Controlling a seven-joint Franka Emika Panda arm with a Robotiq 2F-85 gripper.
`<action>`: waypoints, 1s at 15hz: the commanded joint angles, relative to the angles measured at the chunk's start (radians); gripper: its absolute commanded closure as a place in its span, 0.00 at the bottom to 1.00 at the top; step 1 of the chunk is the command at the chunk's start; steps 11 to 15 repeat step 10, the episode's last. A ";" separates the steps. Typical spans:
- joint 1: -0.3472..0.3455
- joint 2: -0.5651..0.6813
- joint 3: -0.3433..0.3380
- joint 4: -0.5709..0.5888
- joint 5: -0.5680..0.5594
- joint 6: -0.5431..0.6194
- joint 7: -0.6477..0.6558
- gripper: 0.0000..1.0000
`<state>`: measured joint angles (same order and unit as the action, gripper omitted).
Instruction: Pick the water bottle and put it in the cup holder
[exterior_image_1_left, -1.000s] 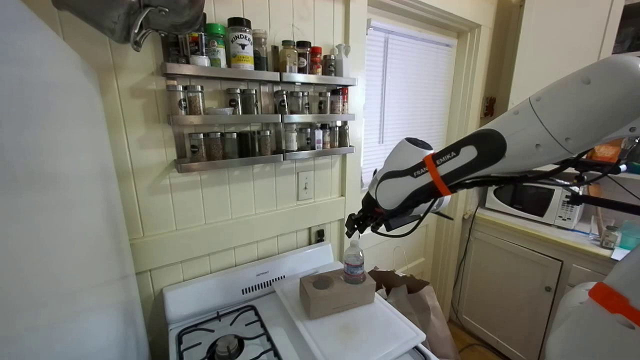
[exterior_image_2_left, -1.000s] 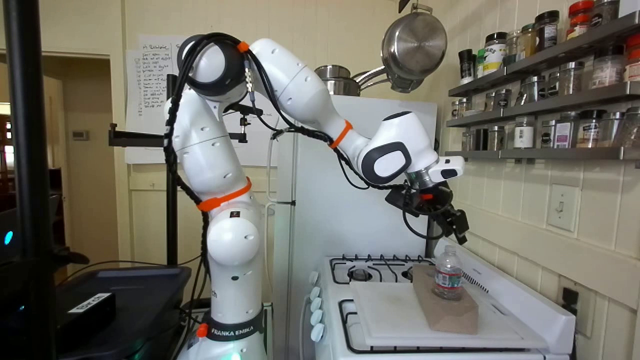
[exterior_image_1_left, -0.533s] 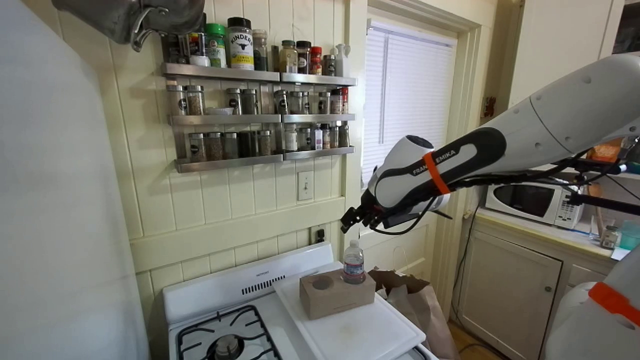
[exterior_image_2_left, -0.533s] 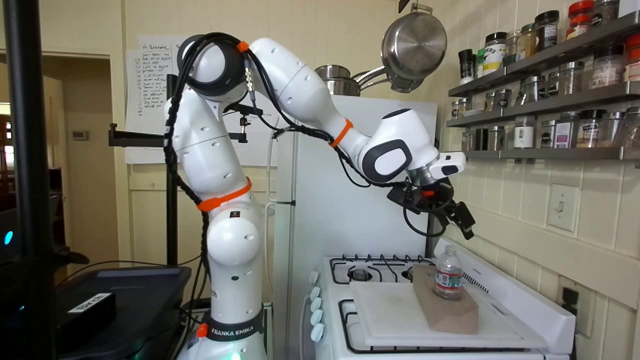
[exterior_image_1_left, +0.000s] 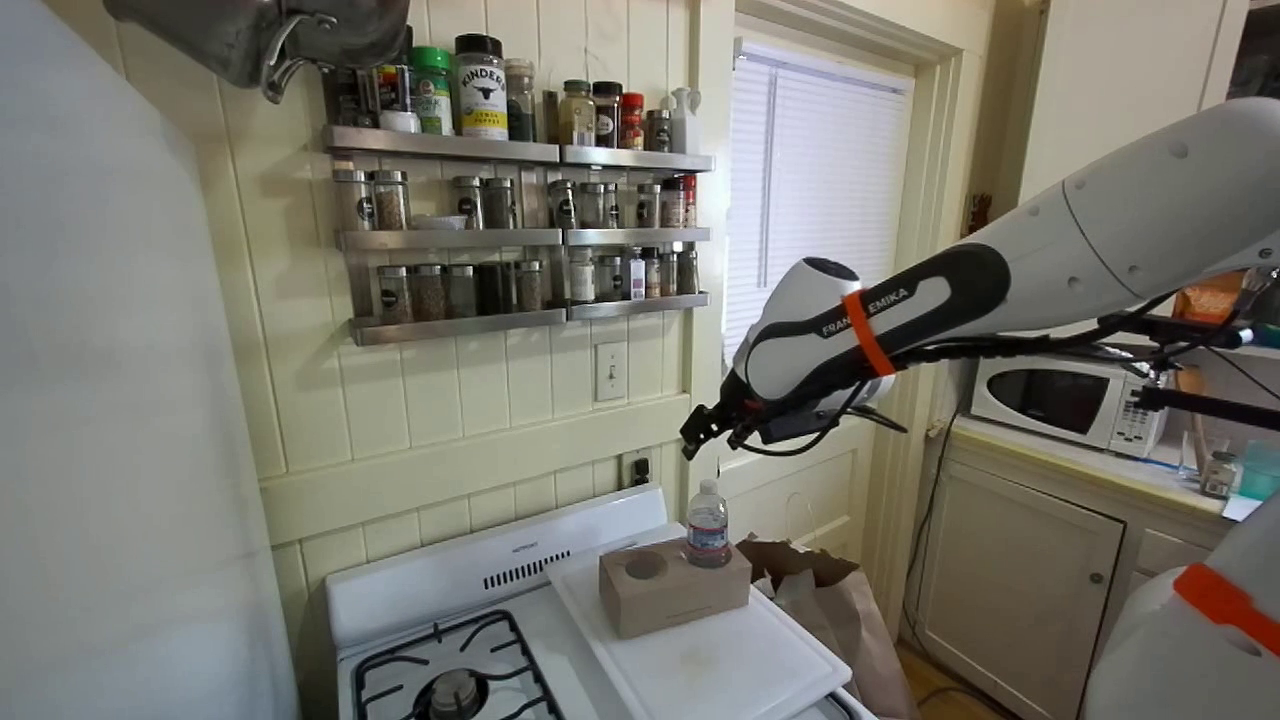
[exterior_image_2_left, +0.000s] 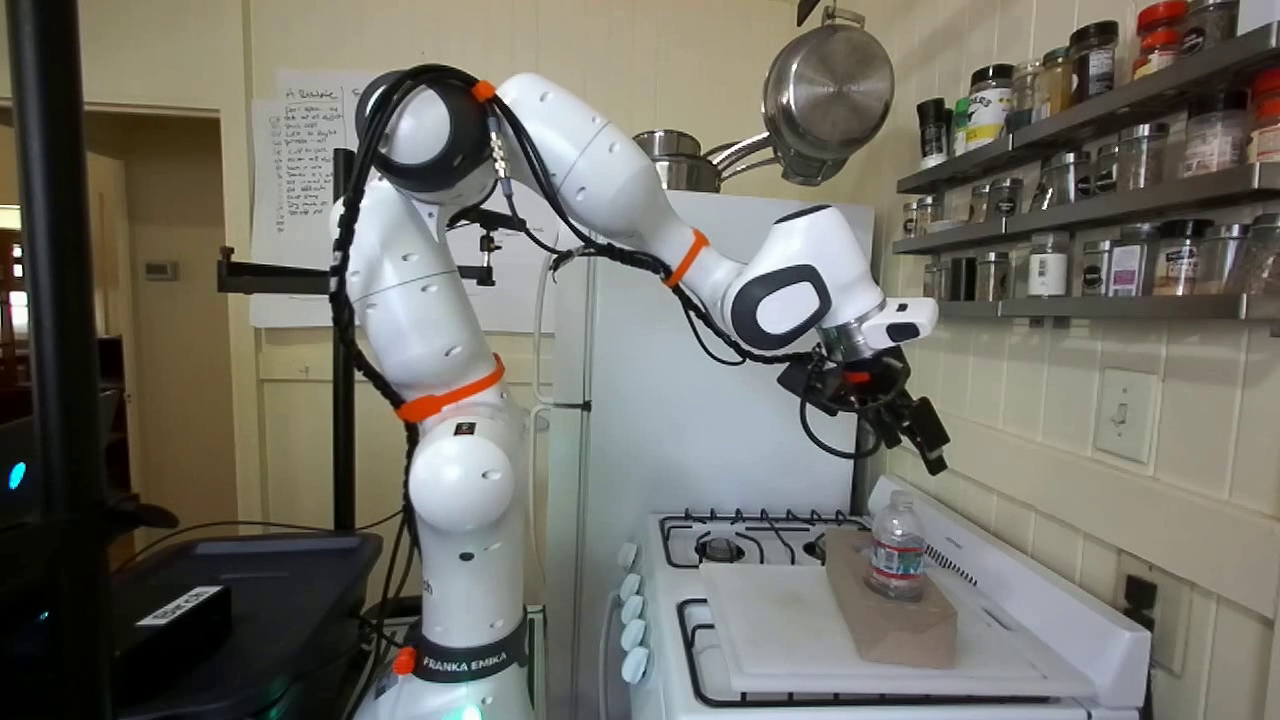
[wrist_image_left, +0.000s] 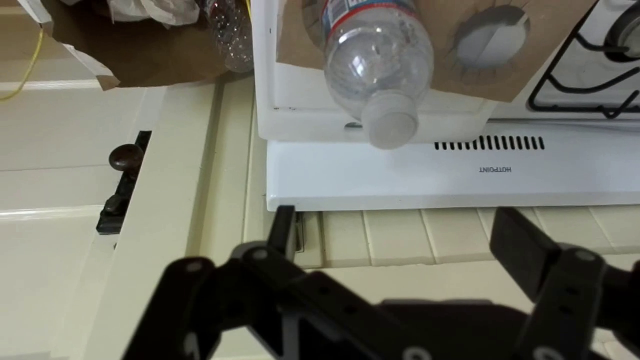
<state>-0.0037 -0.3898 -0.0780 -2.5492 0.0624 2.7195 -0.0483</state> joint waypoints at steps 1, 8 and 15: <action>-0.045 -0.012 0.037 0.031 -0.042 -0.110 0.061 0.00; -0.040 -0.003 0.033 0.059 -0.033 -0.191 0.049 0.00; -0.040 -0.004 0.033 0.065 -0.033 -0.209 0.049 0.00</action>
